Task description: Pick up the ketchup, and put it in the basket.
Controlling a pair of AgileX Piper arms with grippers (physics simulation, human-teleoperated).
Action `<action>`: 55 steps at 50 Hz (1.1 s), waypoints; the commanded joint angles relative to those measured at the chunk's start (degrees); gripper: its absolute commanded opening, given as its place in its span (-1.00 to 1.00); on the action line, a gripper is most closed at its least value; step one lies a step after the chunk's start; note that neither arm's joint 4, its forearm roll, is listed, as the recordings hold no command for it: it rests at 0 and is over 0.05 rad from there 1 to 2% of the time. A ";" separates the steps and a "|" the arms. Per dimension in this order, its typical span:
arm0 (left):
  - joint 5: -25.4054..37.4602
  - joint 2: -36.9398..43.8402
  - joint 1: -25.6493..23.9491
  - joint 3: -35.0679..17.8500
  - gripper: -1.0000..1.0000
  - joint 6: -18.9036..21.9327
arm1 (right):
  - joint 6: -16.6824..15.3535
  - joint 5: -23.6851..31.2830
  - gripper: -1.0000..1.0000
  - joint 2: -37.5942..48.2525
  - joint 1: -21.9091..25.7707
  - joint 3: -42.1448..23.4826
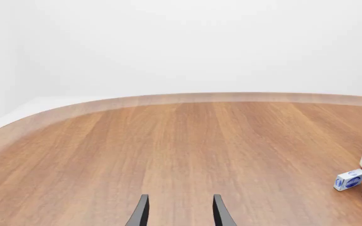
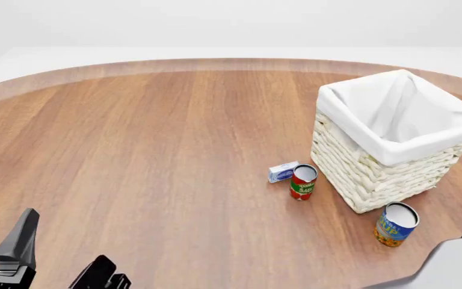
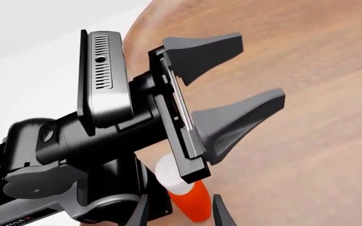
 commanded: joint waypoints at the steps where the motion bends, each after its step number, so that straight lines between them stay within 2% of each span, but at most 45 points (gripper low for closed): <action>1: 0.00 0.00 0.00 0.00 1.00 0.00 | -0.51 1.66 1.00 1.33 0.23 -2.08; 24: 0.00 0.00 0.00 0.00 1.00 0.00 | -1.49 5.18 1.00 3.87 0.00 -6.73; 55: 0.00 0.00 0.00 0.00 1.00 0.00 | -1.66 6.86 1.00 7.68 0.31 -10.58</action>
